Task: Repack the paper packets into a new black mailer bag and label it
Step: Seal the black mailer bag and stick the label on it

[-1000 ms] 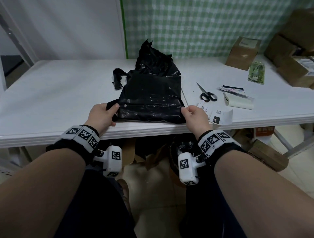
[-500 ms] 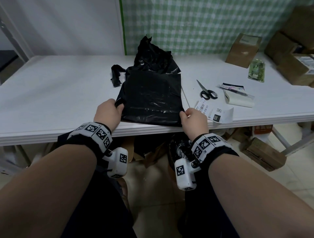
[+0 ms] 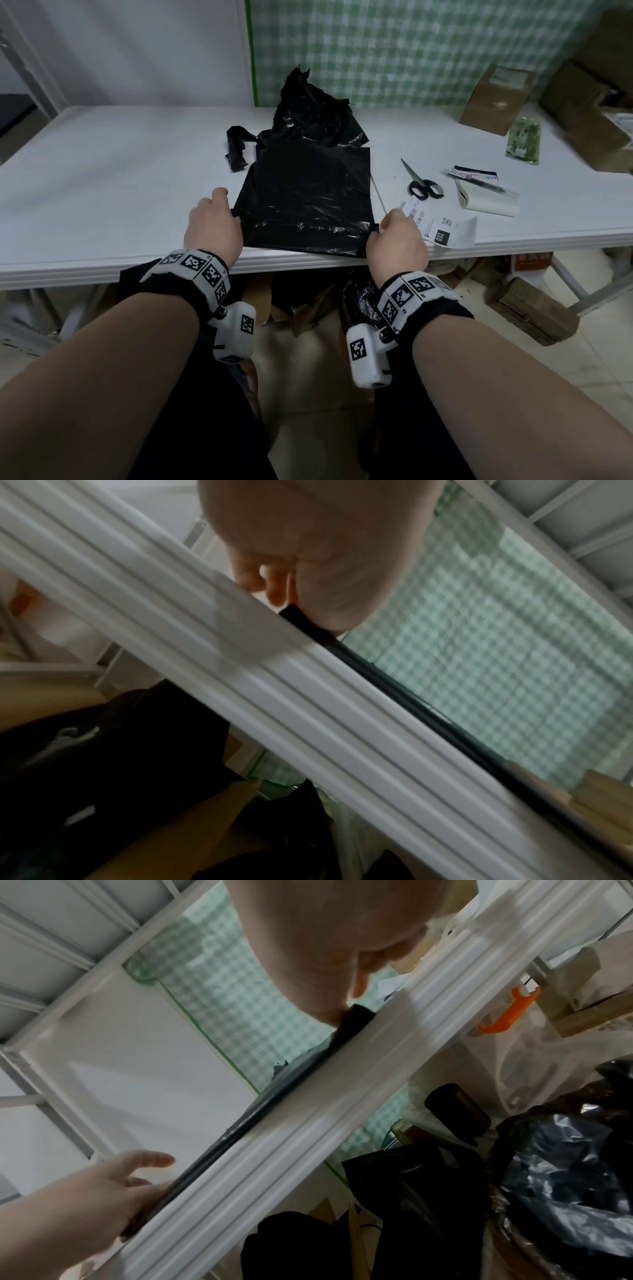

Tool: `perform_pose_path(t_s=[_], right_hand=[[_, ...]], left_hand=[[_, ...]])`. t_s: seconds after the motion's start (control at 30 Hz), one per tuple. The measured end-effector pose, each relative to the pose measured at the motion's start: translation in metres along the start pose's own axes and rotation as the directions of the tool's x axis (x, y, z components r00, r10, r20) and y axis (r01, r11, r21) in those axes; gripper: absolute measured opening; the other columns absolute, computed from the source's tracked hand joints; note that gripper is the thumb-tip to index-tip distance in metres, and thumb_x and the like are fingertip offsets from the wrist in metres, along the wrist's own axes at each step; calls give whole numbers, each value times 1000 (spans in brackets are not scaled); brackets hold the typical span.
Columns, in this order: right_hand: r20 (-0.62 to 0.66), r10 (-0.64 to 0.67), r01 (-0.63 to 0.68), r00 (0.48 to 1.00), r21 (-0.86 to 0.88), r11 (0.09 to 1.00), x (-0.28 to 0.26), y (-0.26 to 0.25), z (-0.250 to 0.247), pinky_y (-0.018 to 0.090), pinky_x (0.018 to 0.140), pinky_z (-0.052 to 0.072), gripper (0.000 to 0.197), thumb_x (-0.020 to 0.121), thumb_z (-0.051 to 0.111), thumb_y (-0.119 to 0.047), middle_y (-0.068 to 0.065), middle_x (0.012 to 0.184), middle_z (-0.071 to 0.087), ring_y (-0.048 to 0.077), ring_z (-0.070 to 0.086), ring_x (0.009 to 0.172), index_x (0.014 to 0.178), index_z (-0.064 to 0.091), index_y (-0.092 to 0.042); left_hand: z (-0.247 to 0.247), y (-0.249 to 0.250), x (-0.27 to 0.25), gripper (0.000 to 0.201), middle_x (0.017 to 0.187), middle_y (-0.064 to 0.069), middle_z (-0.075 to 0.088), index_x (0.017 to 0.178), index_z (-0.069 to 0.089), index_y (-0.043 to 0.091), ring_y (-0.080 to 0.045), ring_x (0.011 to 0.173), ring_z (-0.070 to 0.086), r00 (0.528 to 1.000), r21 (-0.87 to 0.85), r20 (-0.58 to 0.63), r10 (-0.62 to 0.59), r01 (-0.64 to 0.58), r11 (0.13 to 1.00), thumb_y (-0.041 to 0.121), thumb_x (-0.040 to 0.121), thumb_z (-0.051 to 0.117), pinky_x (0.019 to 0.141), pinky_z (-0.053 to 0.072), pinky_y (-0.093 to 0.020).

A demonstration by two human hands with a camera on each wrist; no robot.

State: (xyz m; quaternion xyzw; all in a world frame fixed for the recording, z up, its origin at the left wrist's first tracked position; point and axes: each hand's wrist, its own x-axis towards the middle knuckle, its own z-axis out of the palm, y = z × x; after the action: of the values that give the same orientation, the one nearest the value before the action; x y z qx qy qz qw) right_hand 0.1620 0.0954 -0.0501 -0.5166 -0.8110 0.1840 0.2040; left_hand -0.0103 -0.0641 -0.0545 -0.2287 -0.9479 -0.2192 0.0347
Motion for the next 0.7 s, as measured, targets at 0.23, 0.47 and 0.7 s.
perform_pose_path(t_s=[0.23,0.47,0.7], right_hand=[[81,-452,451,888,29,892,-15,-36,8,32,88,46,35,97,42,-27,-5,135,57,23,60,115,128,57,-27],[411,-455,552,790,-153,820,-17,-31,23,41,93,48,41,101,29,-30,-7,152,36,26,54,121,139,42,-20],[470,-362,504,805,-221,835,-4,-15,13,39,95,45,46,102,25,-33,-7,158,22,26,50,126,146,30,-21]], left_hand=[[-2,46,-7,28,119,-9,65,114,66,14,-25,115,55,873,-208,53,485,-466,860,17,92,49,97,37,-27],[17,32,-12,57,160,2,-4,151,4,23,-20,147,-4,733,77,567,375,-500,862,42,100,19,118,2,-41],[15,23,0,65,159,-3,-12,150,-4,20,-22,147,-8,761,147,600,248,-410,900,49,97,20,118,1,-42]])
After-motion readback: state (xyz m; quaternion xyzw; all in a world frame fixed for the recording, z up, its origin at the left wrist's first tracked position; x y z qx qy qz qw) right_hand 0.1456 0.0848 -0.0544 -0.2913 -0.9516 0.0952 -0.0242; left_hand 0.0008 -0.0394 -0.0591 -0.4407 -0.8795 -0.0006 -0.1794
